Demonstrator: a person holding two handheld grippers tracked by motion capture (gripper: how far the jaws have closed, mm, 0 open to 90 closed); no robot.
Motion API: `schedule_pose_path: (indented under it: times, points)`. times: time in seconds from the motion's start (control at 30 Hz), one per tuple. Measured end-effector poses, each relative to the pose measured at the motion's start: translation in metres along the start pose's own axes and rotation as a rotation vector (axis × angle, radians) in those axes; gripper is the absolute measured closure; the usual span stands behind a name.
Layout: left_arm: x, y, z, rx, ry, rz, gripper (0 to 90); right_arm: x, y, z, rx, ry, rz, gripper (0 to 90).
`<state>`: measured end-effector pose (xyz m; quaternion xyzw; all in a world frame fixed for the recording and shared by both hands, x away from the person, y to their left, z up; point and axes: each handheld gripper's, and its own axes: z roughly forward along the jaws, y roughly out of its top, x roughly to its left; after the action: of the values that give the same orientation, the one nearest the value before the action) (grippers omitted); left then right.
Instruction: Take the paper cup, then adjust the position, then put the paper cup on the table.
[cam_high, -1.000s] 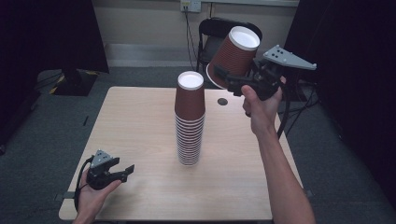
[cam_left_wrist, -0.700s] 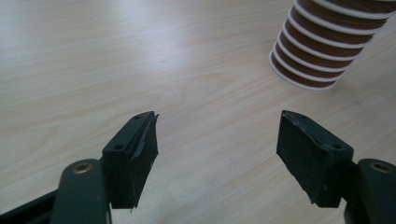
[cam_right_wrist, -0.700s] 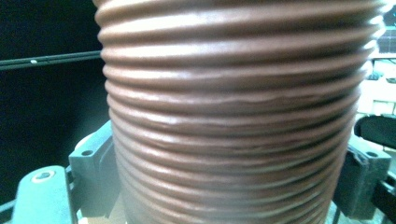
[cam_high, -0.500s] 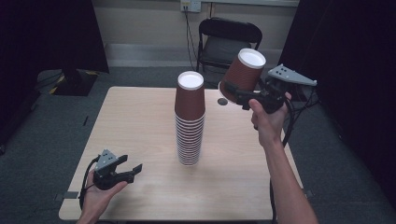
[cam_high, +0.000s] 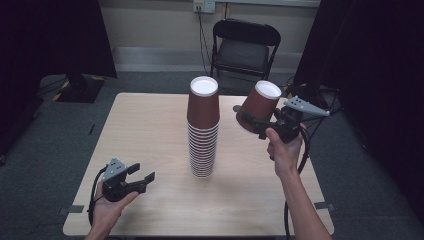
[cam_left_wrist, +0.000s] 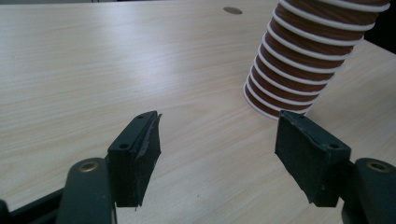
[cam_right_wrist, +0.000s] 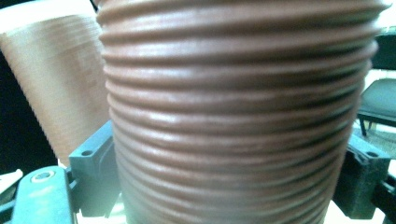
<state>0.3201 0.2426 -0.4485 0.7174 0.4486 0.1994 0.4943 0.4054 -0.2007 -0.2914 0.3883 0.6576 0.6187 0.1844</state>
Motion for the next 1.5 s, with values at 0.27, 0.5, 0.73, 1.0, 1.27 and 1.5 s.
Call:
schedule_pose_path:
  times: [0.27, 0.5, 0.73, 1.0, 1.27, 1.5]
  points:
    - [-0.009, 0.003, 0.004, -0.021, 0.001, 0.031, 30.9, 0.002, -0.026, -0.007, 0.019, 0.02, 0.046, 13.6]
    - [-0.02, 0.008, 0.005, -0.043, -0.024, 0.063, 30.1, 0.008, -0.041, -0.013, 0.026, 0.035, 0.076, 13.6]
    - [-0.029, 0.012, 0.011, -0.063, -0.087, 0.066, 29.8, 0.008, -0.056, -0.014, 0.046, 0.033, 0.106, 13.6]
    - [-0.047, 0.018, 0.019, -0.089, -0.134, 0.134, 27.9, 0.014, -0.064, -0.013, 0.073, 0.042, 0.128, 13.6]
    - [-0.061, 0.026, 0.026, -0.137, -0.14, 0.096, 18.8, 0.016, -0.073, -0.012, 0.1, 0.06, 0.154, 13.6]
    - [-0.077, 0.035, 0.038, -0.169, -0.195, 0.161, 26.3, 0.018, -0.08, -0.017, 0.114, 0.059, 0.19, 13.7]
